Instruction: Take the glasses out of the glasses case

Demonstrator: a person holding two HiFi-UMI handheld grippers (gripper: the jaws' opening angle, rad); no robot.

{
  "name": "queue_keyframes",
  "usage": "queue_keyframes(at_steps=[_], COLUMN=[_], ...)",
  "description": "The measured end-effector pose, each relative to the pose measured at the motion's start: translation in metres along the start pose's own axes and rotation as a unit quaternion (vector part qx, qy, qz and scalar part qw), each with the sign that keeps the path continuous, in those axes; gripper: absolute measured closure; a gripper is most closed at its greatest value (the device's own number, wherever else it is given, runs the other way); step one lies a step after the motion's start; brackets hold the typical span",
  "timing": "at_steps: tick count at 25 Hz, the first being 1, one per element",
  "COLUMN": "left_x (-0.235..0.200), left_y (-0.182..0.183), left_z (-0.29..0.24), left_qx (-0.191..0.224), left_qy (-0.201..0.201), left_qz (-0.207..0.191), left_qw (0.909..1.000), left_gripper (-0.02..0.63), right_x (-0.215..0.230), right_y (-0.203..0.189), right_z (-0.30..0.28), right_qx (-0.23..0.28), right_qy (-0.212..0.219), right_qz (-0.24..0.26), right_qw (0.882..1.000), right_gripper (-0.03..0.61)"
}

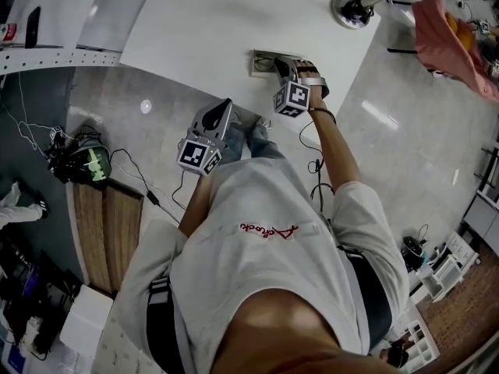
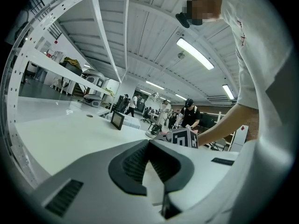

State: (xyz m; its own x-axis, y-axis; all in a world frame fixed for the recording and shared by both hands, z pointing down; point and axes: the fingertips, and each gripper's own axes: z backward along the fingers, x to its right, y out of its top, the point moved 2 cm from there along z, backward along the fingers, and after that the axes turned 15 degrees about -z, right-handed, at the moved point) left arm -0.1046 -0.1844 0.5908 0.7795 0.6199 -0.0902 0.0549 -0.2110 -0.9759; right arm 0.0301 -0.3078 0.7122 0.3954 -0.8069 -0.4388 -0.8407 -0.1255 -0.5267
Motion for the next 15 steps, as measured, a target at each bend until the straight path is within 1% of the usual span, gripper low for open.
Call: queue_keyframes(at_steps=[10,13,15], left_x=[0.006,0.009,0.009], left_y=[0.013,0.022,0.028], left_z=[-0.004,-0.006,-0.008], left_qx=[0.015,0.025,0.033], left_qy=[-0.013,-0.014,-0.014], left_qz=[-0.019,-0.027,-0.032], left_qw=[0.9996,0.9992,0.9988], left_gripper=[0.615,0.615,0.615], right_x=[0.013,0.022,0.029], right_y=[0.016,0.019,0.021], right_z=[0.026,0.036,0.043], right_qx=[0.020,0.025,0.031], right_qy=[-0.039,-0.055,-0.069], right_qz=[0.024,0.024,0.012], right_qw=[0.999,0.998,0.997], right_gripper=[0.548,0.548,0.548])
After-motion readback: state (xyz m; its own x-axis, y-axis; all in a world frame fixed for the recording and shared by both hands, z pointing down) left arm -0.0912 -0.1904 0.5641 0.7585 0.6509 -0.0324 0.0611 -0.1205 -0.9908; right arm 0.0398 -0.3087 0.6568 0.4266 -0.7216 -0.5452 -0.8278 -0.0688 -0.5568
